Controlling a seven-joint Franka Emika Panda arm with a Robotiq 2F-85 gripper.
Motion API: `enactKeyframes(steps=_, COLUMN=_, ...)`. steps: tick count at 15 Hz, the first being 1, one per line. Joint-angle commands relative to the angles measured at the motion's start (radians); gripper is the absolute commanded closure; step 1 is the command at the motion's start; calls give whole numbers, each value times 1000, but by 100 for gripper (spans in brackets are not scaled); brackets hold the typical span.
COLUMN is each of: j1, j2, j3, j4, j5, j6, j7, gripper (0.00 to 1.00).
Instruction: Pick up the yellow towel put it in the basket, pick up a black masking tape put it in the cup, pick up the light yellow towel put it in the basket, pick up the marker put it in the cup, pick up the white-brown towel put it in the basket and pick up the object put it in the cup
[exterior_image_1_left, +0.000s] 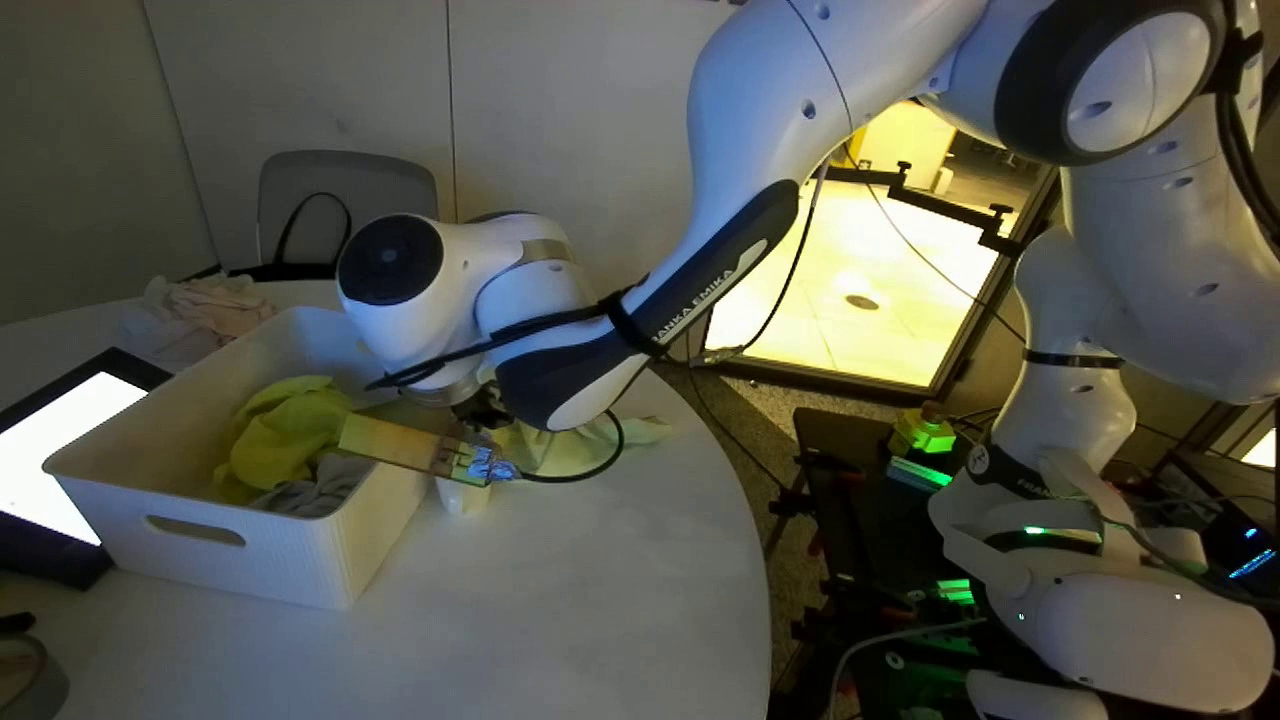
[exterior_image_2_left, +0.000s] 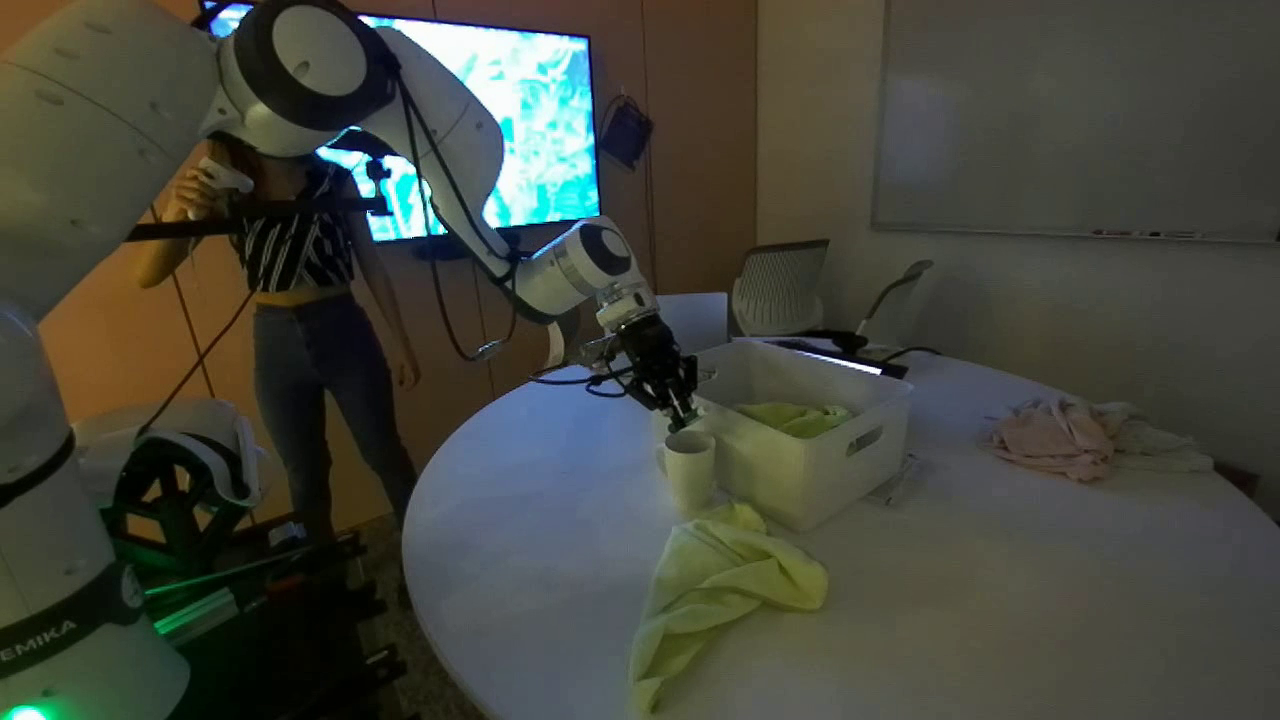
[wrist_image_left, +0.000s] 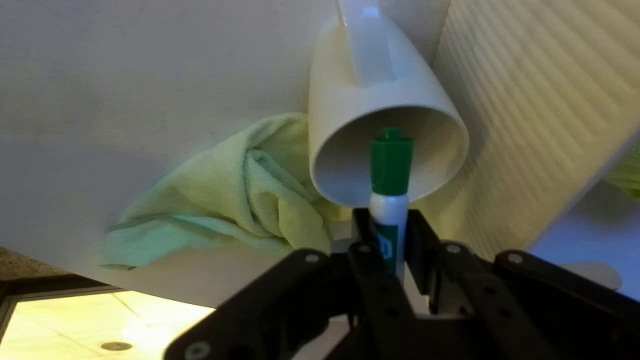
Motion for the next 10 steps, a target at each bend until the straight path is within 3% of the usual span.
enactKeyframes(steps=1, j1=-2, j2=23, j3=6, j4=49, j5=-34, j6=-35, j7=20, gripper=95)
enactKeyframes(steps=10, j1=8, j2=42, j3=6, j4=79, j5=-71, j6=-88, j7=18, gripper=95)
